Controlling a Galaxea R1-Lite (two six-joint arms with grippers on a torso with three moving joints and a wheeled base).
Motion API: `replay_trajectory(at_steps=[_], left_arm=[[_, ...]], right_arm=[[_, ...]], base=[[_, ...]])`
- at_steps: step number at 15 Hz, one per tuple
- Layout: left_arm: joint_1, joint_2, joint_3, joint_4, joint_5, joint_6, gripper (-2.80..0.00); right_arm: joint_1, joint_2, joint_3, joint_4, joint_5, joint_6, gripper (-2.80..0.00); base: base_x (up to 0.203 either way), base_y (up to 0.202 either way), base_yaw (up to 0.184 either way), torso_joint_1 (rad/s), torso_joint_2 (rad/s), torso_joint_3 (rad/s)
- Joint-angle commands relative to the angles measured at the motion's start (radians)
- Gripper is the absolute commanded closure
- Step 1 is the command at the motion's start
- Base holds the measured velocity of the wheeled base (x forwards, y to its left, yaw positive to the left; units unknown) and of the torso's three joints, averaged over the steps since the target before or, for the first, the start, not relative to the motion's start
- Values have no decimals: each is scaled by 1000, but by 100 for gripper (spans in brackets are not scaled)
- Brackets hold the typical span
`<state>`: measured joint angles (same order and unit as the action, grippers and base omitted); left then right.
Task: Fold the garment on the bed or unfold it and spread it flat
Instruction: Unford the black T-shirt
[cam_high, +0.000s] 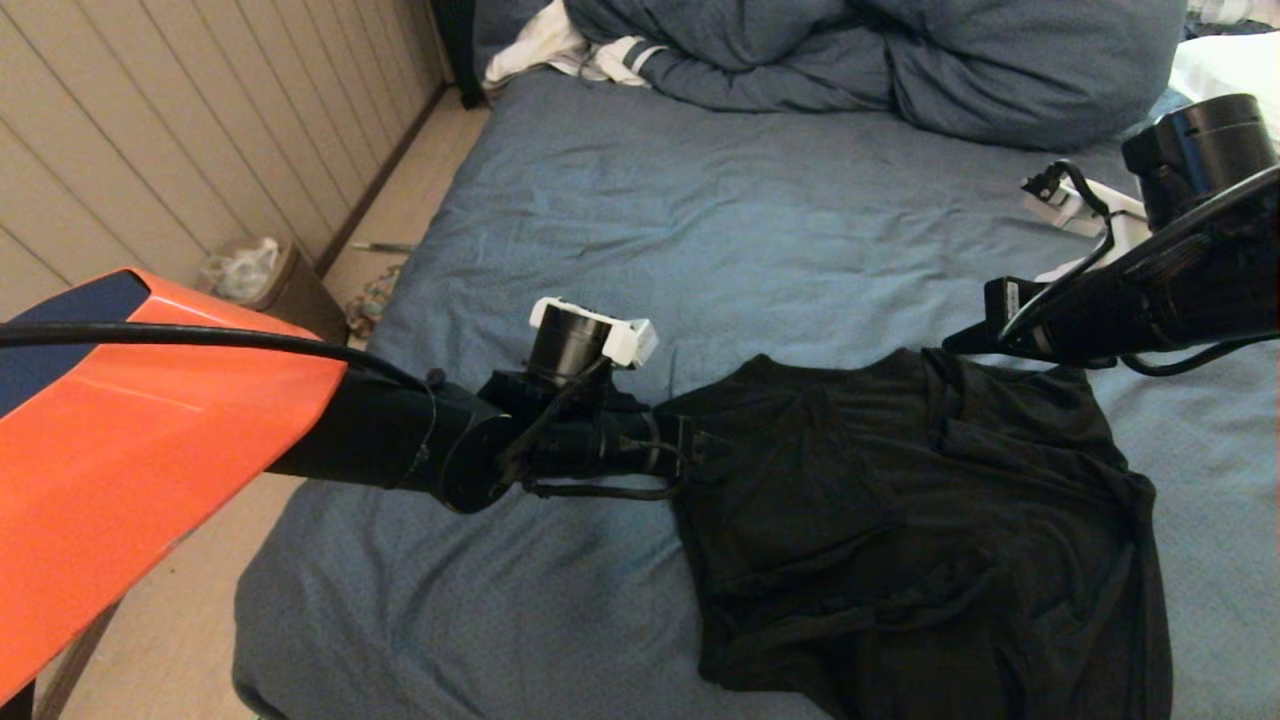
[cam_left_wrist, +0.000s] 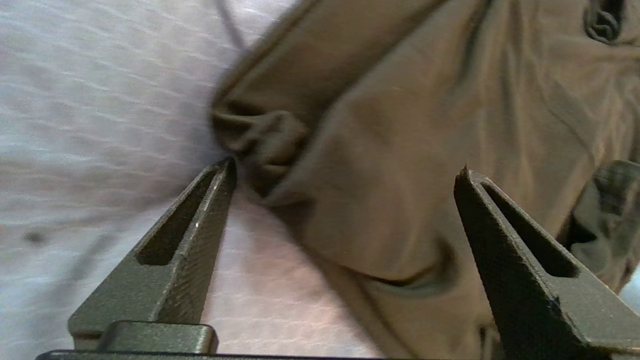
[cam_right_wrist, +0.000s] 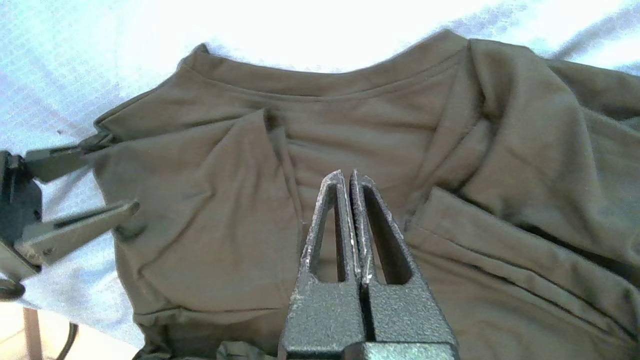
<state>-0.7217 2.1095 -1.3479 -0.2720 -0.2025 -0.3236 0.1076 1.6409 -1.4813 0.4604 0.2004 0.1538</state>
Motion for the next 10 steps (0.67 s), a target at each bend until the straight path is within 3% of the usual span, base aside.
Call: replay_trajectory(at_steps=[1,2,6,10], left_arm=[[-24,9,-8,-5,-4,-8,-280],[-27,9,-8,-11,-5,-8,0],[-28,-16,24,-29,-8,-23,0],[-28,-45,56,-29,-58,-23,0]], right_arm=[[-16,2,1,3,5,1,0],[-21,2,1,3,14,1,0],[-34,2,1,3,27,1,0],[-32,4,1,3,28,1,0]], base=[[0,0,0,0,0,0],[0,0,0,0,0,0],[0,0,0,0,0,0],[0,0,0,0,0,0]])
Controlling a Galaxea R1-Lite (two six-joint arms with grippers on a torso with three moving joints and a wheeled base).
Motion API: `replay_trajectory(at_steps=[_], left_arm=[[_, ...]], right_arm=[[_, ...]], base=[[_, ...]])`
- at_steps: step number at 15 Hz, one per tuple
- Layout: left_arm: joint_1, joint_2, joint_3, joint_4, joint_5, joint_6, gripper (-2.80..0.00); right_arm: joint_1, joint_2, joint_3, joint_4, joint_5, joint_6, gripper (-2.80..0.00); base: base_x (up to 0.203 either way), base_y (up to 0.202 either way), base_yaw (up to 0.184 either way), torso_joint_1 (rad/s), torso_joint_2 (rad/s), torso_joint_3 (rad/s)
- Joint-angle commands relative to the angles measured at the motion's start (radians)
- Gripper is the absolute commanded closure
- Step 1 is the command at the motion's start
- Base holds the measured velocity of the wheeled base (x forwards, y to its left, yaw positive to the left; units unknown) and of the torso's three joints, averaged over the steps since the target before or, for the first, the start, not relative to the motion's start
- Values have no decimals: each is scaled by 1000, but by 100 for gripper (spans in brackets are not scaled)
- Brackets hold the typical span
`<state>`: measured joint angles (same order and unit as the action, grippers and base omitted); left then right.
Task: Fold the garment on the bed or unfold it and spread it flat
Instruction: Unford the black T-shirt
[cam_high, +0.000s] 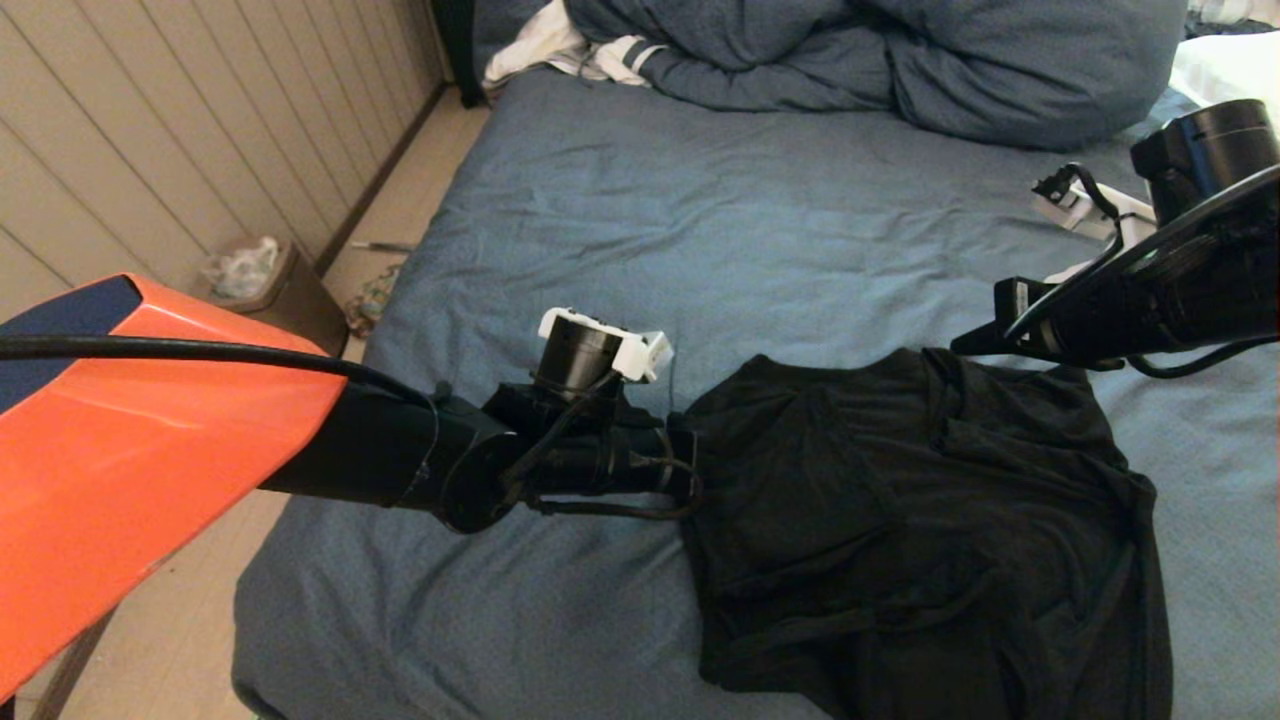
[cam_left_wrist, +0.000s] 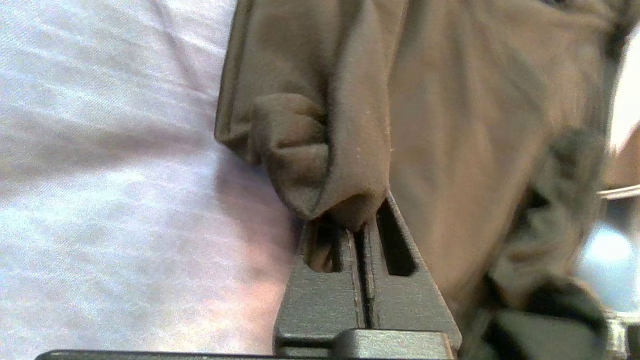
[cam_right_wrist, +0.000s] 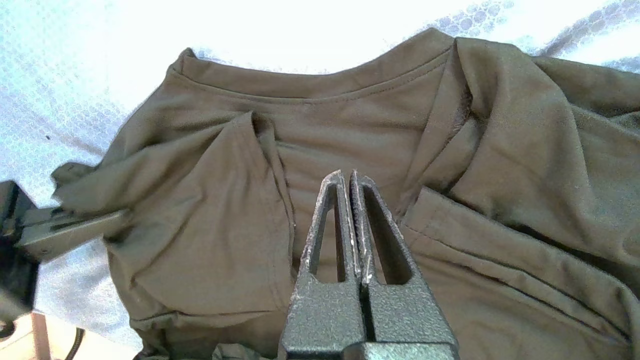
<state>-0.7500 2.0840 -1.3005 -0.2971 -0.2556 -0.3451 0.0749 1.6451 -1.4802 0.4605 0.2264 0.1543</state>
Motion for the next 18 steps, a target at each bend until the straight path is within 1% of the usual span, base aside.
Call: replay_trajectory(at_steps=[1,5,6,9,11,14,18], left_arm=[[0,-20,-3,-4,-8,-3,0],[11,-4,-37,-7,-10,-11,0],[31,-3,-50,-16,-10,-12,0],[133,-2,-107,-42,-5,-18,0],[210,-2,-142,-42,-7,-18,0],[303,-2,-186,-32,-7,-15,0],[387,18,-250,1,-16,-4,0]], right_arm=[[0,4,0,3,2,-1,0],[0,4,-2,3,1,-1,0],[0,5,-2,1,1,-1,0],[2,13,-2,1,2,-1,0],[5,17,1,-18,6,-1,0],[9,32,-2,-29,8,-1,0],[14,48,-6,-31,8,-1,0]], base=[[0,0,0,0,0,0],[0,0,0,0,0,0],[0,0,0,0,0,0],[0,0,0,0,0,0],[0,0,0,0,0,0],[0,0,0,0,0,0],[0,0,0,0,0,0]])
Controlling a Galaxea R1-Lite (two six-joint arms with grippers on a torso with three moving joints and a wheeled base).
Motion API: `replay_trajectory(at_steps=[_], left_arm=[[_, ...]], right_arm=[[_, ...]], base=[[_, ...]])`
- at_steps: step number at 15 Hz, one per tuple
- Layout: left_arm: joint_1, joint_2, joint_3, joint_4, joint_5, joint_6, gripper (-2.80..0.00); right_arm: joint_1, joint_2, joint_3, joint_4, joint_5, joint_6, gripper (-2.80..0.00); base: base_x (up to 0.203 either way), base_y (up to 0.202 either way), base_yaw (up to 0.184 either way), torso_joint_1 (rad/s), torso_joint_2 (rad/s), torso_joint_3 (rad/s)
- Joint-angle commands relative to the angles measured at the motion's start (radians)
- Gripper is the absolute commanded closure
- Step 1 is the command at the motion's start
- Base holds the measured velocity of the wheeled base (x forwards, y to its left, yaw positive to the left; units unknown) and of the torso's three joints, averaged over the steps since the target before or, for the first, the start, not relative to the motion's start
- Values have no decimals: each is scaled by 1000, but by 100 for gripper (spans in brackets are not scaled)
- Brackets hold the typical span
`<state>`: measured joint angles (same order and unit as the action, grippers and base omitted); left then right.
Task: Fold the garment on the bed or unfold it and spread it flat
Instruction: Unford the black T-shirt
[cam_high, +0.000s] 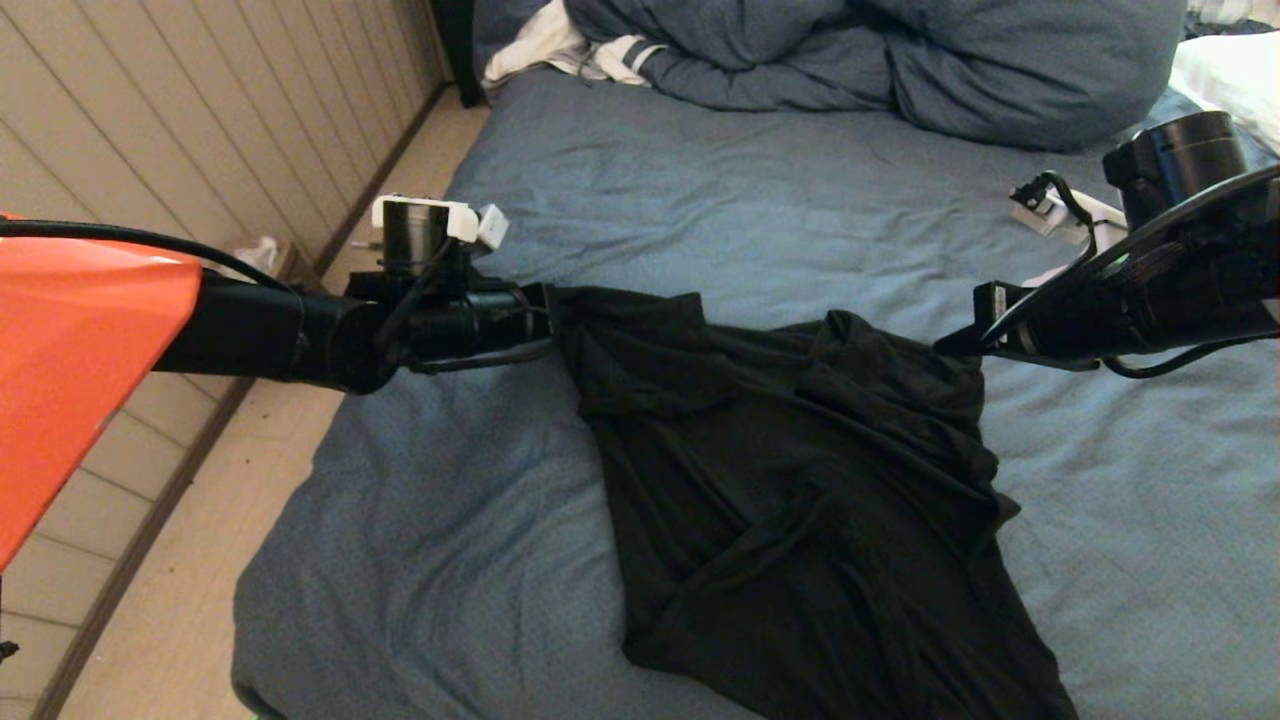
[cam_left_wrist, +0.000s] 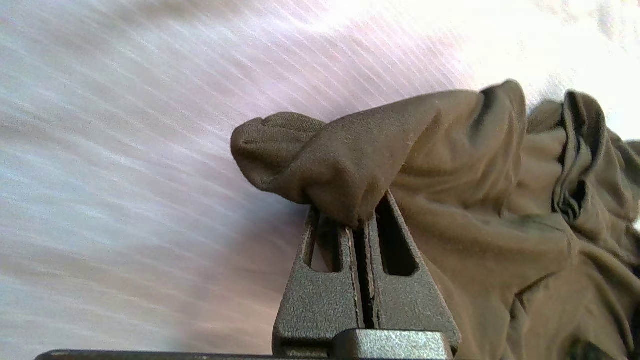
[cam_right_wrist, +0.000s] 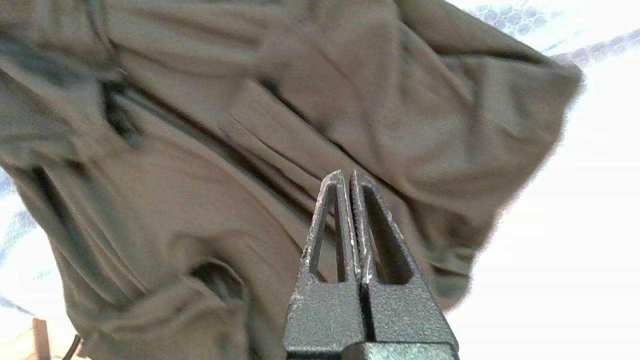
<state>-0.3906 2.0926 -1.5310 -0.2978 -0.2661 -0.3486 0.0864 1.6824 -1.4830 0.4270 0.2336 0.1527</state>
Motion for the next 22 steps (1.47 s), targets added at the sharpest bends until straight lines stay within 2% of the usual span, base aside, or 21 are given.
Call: replay_trajectory(at_steps=[1,3,6,9,12,13,17,22], left_arm=[[53,14,-30,12,-11,7,0],[92,27,-36,23,-25,57,0],[116,44,-57,29,-26,66,0],[132,67,-109,67,-30,75,0],[135,66,-107,71,-30,87,0],[136,66,-108,76,-29,86,-280],[134,29,-90,123,-31,88,-280],[138,-127,23,161,-31,87,-280]], right_arm=[[2,16,-6,2,1,1,0],[3,30,-10,-4,1,1,0],[3,45,-2,-51,0,7,0],[3,46,-2,-53,0,8,0],[3,45,1,-51,0,8,0],[3,45,1,-52,0,8,0],[3,42,3,-51,1,10,0],[3,34,10,-51,3,10,0]], base=[[0,0,0,0,0,0],[0,0,0,0,0,0],[0,0,0,0,0,0],[0,0,0,0,0,0],[0,0,0,0,0,0],[0,0,0,0,0,0],[0,0,0,0,0,0],[0,0,0,0,0,0]])
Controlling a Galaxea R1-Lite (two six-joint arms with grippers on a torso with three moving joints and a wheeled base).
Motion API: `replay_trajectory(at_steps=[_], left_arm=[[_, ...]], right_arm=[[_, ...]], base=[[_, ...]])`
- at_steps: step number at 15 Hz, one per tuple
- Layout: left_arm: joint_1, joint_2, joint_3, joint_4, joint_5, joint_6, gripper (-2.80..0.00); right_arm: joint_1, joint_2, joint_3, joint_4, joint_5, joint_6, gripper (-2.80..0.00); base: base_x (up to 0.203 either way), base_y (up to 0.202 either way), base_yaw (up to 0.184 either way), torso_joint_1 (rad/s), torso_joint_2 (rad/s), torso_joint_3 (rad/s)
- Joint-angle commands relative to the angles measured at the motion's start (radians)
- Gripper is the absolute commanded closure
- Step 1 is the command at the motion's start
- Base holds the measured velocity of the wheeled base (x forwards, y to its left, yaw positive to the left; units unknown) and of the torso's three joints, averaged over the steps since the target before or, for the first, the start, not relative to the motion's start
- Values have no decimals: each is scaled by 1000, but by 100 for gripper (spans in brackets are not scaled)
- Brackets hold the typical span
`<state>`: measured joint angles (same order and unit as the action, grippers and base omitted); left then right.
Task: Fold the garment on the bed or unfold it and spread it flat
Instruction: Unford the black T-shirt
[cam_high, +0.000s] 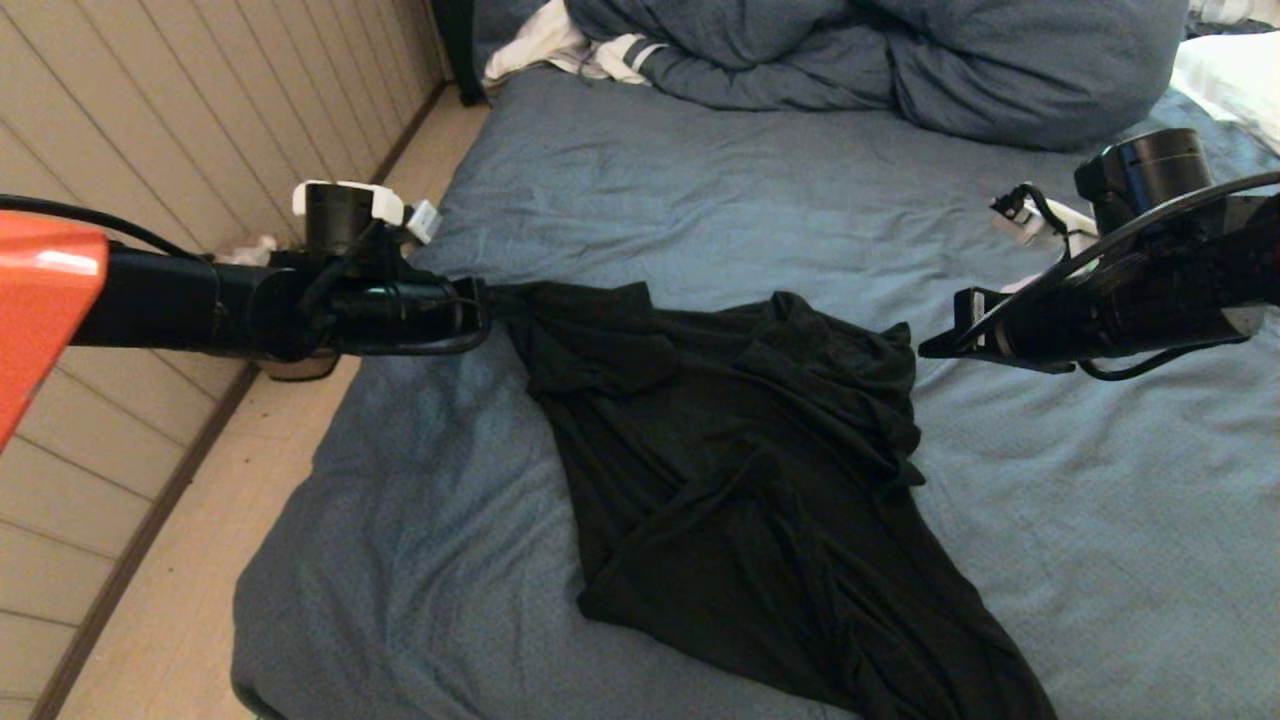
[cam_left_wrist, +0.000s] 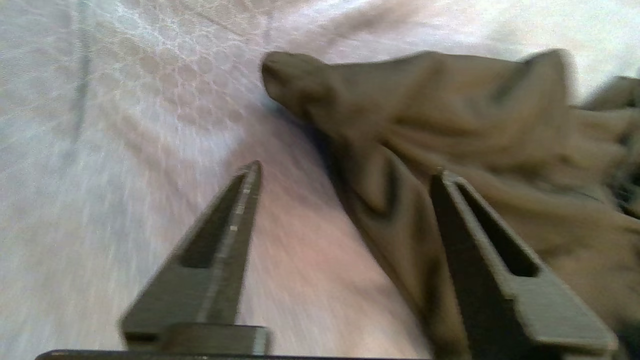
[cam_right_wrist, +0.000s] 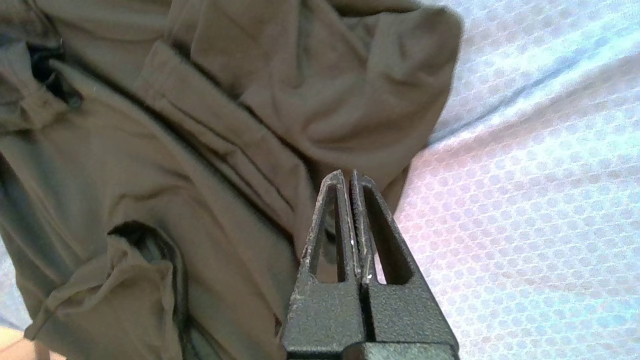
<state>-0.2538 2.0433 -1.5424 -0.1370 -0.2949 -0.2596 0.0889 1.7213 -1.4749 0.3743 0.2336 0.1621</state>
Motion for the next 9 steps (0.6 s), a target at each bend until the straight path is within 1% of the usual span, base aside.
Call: replay_trajectory(at_steps=[1,3,4,5,7,9], left_arm=[[2,-122,66,2,-3,-2,-280],[-3,-208,116,27,-4,-2,-280],[-35,-249,134,66,-11,-3,-280],[-87,-268,144,109,-25,-5,0],[-202,-285,143,189,-36,-10,0],[-318,-279,124,244,-35,-16,0]], right_arm=[[0,-5,7,0,3,0,0],[0,-6,5,0,4,0,0],[0,-6,1,0,5,2,0],[2,-8,-3,0,9,2,0],[0,-12,-10,0,10,2,0],[-3,-16,-22,0,17,1,0]], base=[[0,0,0,0,0,0],[0,0,0,0,0,0],[0,0,0,0,0,0],[0,0,0,0,0,0],[0,0,0,0,0,0],[0,0,0,0,0,0]])
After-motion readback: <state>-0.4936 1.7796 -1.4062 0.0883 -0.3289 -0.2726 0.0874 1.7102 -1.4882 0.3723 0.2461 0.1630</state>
